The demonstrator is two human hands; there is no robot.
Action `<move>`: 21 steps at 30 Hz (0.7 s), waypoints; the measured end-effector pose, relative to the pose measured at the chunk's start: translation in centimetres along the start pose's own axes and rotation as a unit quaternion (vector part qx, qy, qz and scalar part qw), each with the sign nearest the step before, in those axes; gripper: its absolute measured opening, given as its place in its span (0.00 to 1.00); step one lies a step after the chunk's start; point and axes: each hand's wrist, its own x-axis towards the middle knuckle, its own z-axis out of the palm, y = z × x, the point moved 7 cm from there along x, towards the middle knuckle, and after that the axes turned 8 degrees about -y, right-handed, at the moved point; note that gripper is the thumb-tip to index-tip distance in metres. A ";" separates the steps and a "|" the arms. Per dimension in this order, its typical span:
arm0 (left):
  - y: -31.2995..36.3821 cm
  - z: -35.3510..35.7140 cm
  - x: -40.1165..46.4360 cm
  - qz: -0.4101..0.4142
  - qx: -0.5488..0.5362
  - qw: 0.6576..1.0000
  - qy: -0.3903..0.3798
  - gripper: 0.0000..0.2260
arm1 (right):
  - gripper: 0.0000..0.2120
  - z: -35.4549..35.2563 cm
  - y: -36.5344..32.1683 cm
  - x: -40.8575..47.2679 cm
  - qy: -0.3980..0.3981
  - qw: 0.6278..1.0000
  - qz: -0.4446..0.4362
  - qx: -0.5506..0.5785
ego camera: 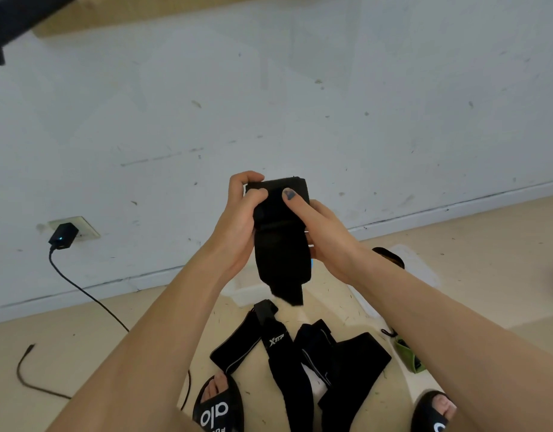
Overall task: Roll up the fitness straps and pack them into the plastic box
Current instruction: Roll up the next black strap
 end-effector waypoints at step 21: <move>-1.0 -0.9 -0.2 -0.035 0.051 0.997 -0.041 0.13 | 0.18 0.5 -0.9 -0.5 -0.042 0.997 -0.027 0.058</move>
